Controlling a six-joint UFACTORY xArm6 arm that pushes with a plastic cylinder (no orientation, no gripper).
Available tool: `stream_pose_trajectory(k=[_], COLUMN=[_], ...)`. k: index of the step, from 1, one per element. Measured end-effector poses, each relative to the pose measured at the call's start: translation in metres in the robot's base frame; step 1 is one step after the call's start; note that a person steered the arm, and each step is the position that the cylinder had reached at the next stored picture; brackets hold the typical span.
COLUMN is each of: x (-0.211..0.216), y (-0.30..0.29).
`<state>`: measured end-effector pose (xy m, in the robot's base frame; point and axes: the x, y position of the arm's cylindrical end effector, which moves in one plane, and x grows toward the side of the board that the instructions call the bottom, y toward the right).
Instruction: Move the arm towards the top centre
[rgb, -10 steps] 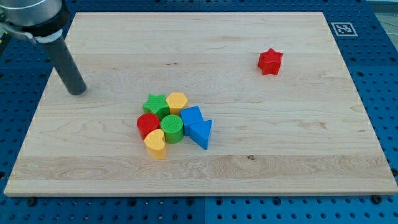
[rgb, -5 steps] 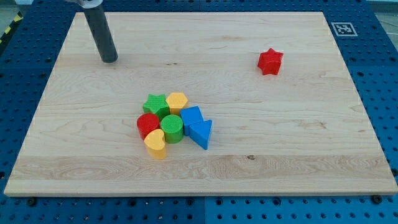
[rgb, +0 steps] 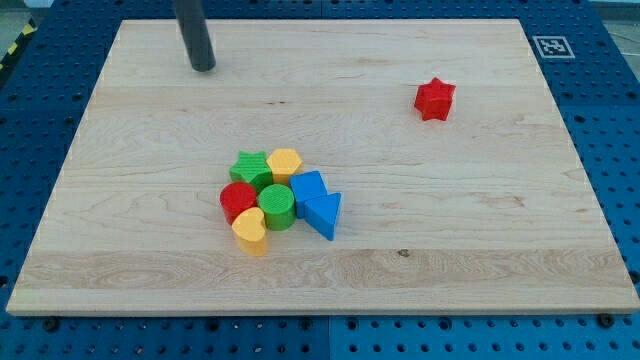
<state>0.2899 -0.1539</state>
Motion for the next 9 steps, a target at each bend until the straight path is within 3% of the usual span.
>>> stream_pose_trajectory(k=[3, 9], x=[-0.047, -0.047], y=[0.048, 0.147])
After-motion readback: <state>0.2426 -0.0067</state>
